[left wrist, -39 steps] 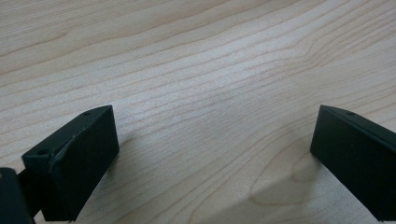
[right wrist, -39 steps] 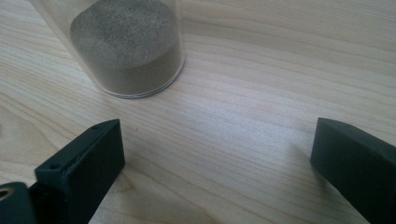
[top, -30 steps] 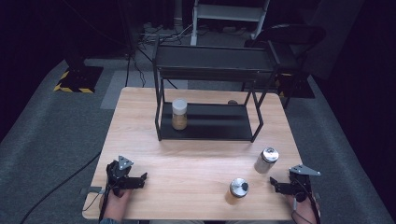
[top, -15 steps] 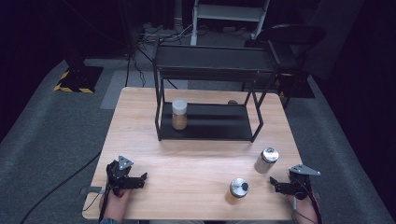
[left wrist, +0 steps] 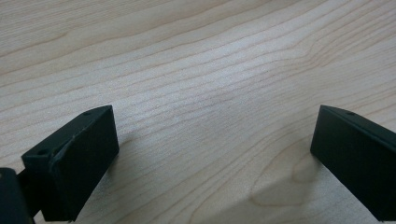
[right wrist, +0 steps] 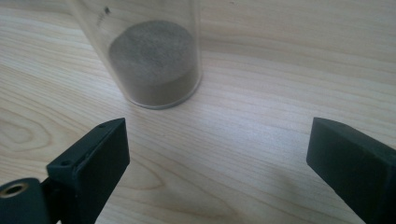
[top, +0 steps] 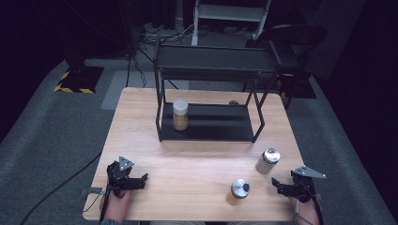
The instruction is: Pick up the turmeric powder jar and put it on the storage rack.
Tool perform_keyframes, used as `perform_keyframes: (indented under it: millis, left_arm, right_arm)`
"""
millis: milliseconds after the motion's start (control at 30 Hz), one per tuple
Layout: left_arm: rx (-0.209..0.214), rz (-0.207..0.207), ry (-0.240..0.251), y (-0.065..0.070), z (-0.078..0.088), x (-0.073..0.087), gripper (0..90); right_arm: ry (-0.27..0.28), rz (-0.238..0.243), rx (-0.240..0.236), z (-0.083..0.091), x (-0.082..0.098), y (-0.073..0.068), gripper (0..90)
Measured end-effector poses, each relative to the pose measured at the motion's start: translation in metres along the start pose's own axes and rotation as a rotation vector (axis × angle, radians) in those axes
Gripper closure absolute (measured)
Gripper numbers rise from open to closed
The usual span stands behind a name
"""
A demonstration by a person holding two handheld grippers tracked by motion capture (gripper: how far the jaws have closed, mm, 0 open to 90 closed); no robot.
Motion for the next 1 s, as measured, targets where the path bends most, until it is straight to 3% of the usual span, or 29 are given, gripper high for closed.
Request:
perform_keyframes:
  millis: [467,1000]
  left_arm:
    - [0.000,0.000,0.000,0.000,0.000,0.000,0.8]
    - [0.000,-0.002,-0.002,0.000,0.000,0.000,0.8]
  right_arm:
    - [0.081,0.002,0.003,0.034,-0.006,-0.023,5.1]
    - [0.090,-0.008,-0.012,0.056,-0.020,-0.030,7.2]
Point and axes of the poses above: each handheld gripper's, and its own axes: z roughly backward along the jaws, x roughly out of its underside, y roughly to its right, the point moved 1 cm from there along -z, roughly forward along the jaws, and after that the axes turned 7 degrees about -x, right-handed, at the moved point
